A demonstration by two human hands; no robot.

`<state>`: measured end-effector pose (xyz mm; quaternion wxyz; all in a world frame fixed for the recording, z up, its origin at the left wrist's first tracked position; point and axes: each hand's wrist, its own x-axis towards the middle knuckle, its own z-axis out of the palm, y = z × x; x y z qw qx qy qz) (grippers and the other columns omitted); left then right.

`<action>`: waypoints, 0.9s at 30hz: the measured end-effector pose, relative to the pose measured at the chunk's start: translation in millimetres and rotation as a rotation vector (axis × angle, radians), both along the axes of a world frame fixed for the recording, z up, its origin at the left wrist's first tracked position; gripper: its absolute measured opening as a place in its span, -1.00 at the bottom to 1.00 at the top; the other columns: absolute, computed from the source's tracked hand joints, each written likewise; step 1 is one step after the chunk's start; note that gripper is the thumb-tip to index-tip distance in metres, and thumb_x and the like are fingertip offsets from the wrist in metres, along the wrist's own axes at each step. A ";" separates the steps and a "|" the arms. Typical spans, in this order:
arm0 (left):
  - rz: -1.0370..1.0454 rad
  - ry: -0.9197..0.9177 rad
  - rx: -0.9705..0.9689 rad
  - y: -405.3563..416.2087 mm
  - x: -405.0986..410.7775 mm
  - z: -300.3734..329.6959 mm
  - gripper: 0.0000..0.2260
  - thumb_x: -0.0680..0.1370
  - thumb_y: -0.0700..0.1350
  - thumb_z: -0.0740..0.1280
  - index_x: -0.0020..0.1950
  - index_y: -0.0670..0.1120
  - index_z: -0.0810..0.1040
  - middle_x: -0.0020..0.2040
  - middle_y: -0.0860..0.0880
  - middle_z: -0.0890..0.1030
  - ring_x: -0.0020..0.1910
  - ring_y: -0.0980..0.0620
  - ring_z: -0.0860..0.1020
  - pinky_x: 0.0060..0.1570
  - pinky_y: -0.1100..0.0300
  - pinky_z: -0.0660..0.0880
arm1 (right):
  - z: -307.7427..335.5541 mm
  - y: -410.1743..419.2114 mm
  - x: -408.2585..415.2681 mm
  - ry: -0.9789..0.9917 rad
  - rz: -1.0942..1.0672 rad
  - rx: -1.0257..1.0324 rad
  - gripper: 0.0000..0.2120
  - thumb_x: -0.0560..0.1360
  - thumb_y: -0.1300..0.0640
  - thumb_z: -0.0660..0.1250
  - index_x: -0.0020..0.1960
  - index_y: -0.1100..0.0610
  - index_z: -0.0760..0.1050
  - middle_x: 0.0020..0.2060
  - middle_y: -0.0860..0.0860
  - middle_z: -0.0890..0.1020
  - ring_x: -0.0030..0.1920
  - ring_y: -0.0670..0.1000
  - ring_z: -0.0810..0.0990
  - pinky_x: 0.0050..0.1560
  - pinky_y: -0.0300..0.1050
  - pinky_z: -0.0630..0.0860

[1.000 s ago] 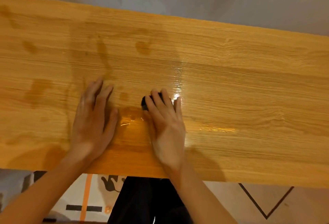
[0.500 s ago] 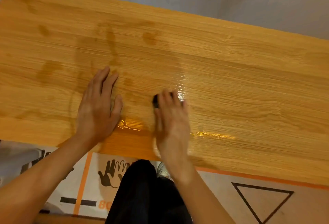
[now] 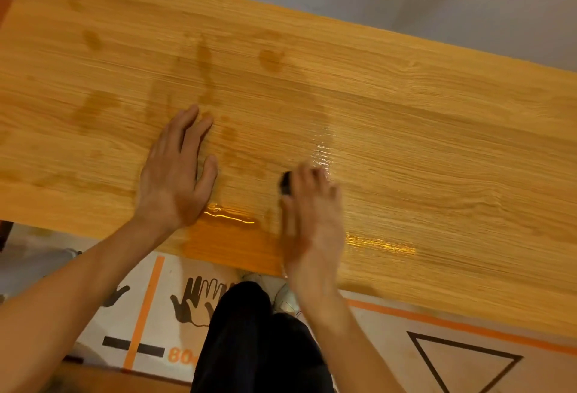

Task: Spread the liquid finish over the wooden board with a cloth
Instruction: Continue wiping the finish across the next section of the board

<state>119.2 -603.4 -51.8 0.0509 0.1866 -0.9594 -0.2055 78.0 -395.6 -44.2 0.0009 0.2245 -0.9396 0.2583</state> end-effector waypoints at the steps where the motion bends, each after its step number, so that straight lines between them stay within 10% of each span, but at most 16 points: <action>1: 0.000 -0.001 -0.010 0.3 0.0 -0.2 -0.46 0.64 0.05 0.10 0.60 -0.13 0.27 0.62 -0.13 0.22 0.61 -0.13 0.19 0.55 -0.12 0.19 | -5.2 -13.1 4.5 0.036 0.107 0.026 -0.60 0.53 0.25 0.33 0.36 0.23 0.42 0.33 0.14 0.51 0.40 0.17 0.39 0.41 0.12 0.22; 5: -0.006 0.000 -0.017 0.6 0.0 -0.2 -0.47 0.64 0.04 0.10 0.60 -0.12 0.26 0.62 -0.12 0.22 0.61 -0.13 0.18 0.56 -0.13 0.17 | 4.9 26.1 -11.5 -0.017 0.274 0.054 -0.55 0.58 0.17 0.32 0.44 0.12 0.34 0.43 0.03 0.41 0.51 0.05 0.24 0.52 0.11 0.15; 12: 0.001 0.010 -0.008 1.5 0.3 0.5 -0.48 0.64 0.02 0.13 0.59 -0.13 0.28 0.61 -0.13 0.23 0.60 -0.13 0.19 0.55 -0.09 0.18 | 14.9 94.4 -21.2 -0.071 -0.266 -0.015 -0.63 0.64 0.18 0.16 0.42 0.22 0.39 0.44 0.08 0.39 0.51 0.07 0.22 0.55 0.05 -0.01; 17: -0.007 0.022 0.001 1.7 0.0 3.0 -0.49 0.65 0.02 0.14 0.59 -0.12 0.28 0.61 -0.10 0.23 0.60 -0.10 0.20 0.51 -0.05 0.20 | 3.9 -14.8 17.6 -0.059 0.102 0.112 -0.60 0.38 0.28 0.46 0.20 0.20 0.53 0.21 0.13 0.58 0.30 0.20 0.49 0.30 0.22 0.41; 22: -0.021 0.031 -0.005 0.1 -0.2 2.6 -0.49 0.66 0.03 0.12 0.58 -0.14 0.29 0.59 -0.13 0.25 0.58 -0.13 0.22 0.49 -0.07 0.23 | 7.3 15.7 27.9 0.004 0.189 0.023 -0.56 0.57 0.29 0.24 0.44 0.13 0.38 0.45 0.04 0.38 0.51 0.06 0.22 0.55 0.12 0.01; 27: -0.022 0.030 0.009 0.4 -0.1 2.6 -0.50 0.66 0.02 0.13 0.58 -0.15 0.29 0.60 -0.13 0.25 0.58 -0.12 0.22 0.51 -0.06 0.21 | 19.6 107.2 16.1 -0.096 -0.330 -0.052 -0.58 0.64 0.15 0.11 0.47 0.18 0.32 0.48 0.03 0.32 0.54 0.03 0.14 0.54 0.15 -0.04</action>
